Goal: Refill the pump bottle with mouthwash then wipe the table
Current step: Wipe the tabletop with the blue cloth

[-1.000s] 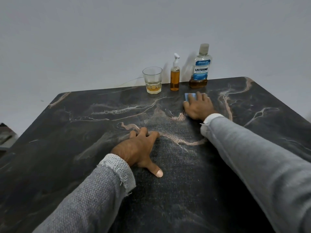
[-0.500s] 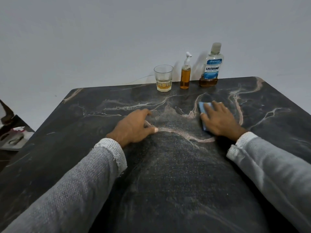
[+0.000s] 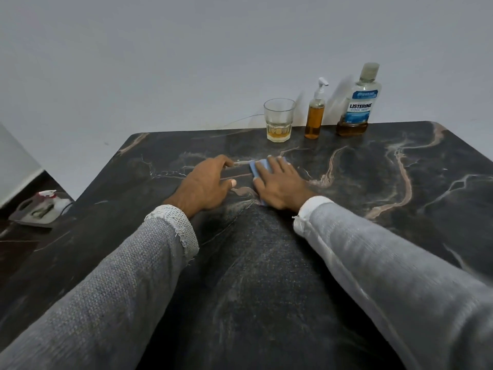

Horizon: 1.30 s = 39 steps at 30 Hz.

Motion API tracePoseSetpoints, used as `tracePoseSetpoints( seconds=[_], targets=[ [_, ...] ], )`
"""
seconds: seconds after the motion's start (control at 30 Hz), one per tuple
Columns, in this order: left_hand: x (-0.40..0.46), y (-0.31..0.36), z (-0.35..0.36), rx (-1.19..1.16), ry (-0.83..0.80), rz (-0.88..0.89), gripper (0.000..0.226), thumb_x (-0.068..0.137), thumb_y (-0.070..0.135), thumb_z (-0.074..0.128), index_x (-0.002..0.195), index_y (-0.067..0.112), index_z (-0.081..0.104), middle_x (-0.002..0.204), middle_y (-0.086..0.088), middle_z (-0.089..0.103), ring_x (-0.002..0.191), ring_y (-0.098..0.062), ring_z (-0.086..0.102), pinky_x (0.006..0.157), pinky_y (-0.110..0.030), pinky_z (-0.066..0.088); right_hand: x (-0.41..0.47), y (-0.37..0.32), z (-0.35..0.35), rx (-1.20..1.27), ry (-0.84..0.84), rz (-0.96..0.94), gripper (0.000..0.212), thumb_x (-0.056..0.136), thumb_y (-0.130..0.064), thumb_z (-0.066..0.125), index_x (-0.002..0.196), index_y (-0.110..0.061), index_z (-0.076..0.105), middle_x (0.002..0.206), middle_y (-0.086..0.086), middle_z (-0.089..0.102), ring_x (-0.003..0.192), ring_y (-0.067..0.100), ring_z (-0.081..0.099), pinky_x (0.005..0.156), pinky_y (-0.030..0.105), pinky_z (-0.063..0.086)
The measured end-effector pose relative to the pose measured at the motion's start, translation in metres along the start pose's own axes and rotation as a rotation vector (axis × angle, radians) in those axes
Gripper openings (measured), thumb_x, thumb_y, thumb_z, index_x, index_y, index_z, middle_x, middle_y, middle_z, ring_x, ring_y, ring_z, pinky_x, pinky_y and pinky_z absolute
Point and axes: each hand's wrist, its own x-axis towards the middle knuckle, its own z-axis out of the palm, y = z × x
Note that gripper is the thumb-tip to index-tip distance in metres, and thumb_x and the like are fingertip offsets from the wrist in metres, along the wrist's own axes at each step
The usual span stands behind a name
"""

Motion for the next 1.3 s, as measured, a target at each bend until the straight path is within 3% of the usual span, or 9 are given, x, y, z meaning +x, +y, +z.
tracePoseSetpoints(
  seconds=[0.17, 0.3, 0.5, 0.77, 1.03, 1.17, 1.3],
  targets=[
    [-0.005, -0.005, -0.006, -0.021, -0.011, -0.014, 0.047, 0.093, 0.024, 0.062, 0.136, 0.015, 0.046, 0.139, -0.008, 0.052, 0.126, -0.027, 0.05, 0.107, -0.042, 0.042, -0.078, 0.0, 0.009, 0.022, 0.037, -0.176, 0.068, 0.096, -0.057, 0.009, 0.154, -0.023, 0.01, 0.162, 0.011, 0.005, 0.149, 0.028, 0.001, 0.115, 0.035, -0.002],
    [-0.004, -0.011, -0.005, -0.033, -0.022, -0.019, 0.047, 0.093, 0.024, 0.062, 0.136, 0.014, 0.047, 0.137, -0.008, 0.053, 0.124, -0.026, 0.051, 0.106, -0.042, 0.042, -0.088, 0.045, 0.0, -0.037, 0.037, -0.021, 0.069, 0.096, -0.056, 0.007, 0.154, -0.02, 0.012, 0.161, 0.015, 0.007, 0.149, 0.03, 0.004, 0.121, 0.043, 0.004],
    [0.004, -0.017, 0.005, -0.044, -0.007, -0.019, 0.043, 0.095, 0.022, 0.059, 0.135, 0.014, 0.047, 0.137, -0.008, 0.054, 0.122, -0.026, 0.053, 0.106, -0.043, 0.042, -0.006, 0.071, -0.016, 0.016, 0.029, 0.237, 0.06, 0.1, -0.05, 0.022, 0.153, -0.022, 0.016, 0.161, 0.016, 0.011, 0.147, 0.035, 0.009, 0.119, 0.05, 0.008],
    [0.007, -0.029, 0.009, -0.061, 0.039, -0.02, 0.039, 0.095, 0.018, 0.058, 0.132, 0.016, 0.05, 0.134, -0.008, 0.056, 0.119, -0.025, 0.054, 0.106, -0.042, 0.042, 0.055, -0.018, -0.002, 0.002, 0.022, 0.053, 0.058, 0.1, -0.048, 0.018, 0.151, -0.021, 0.02, 0.159, 0.018, 0.013, 0.146, 0.038, 0.009, 0.119, 0.051, 0.008],
    [0.004, -0.019, 0.002, -0.061, 0.079, -0.027, 0.037, 0.095, 0.01, 0.054, 0.132, 0.013, 0.051, 0.135, -0.009, 0.055, 0.12, -0.025, 0.054, 0.104, -0.039, 0.043, -0.025, -0.07, 0.008, 0.041, 0.024, -0.293, 0.055, 0.103, -0.045, 0.022, 0.153, -0.023, 0.02, 0.16, 0.014, 0.015, 0.148, 0.032, 0.01, 0.119, 0.044, 0.009],
    [0.001, -0.009, 0.01, -0.046, 0.061, -0.005, 0.038, 0.095, 0.015, 0.054, 0.133, 0.016, 0.049, 0.134, -0.01, 0.056, 0.119, -0.027, 0.055, 0.103, -0.046, 0.044, -0.089, -0.035, 0.008, 0.034, 0.024, -0.279, 0.058, 0.102, -0.049, 0.022, 0.154, -0.025, 0.016, 0.163, 0.008, 0.009, 0.15, 0.025, 0.004, 0.119, 0.038, 0.004],
    [-0.001, 0.005, 0.021, -0.038, 0.038, 0.016, 0.039, 0.097, 0.025, 0.054, 0.134, 0.015, 0.048, 0.136, -0.009, 0.054, 0.123, -0.027, 0.053, 0.105, -0.045, 0.043, -0.114, 0.035, -0.005, -0.026, 0.043, -0.095, 0.061, 0.101, -0.052, 0.015, 0.155, -0.025, 0.01, 0.163, 0.007, 0.007, 0.15, 0.023, 0.004, 0.119, 0.036, 0.003]
  ],
)
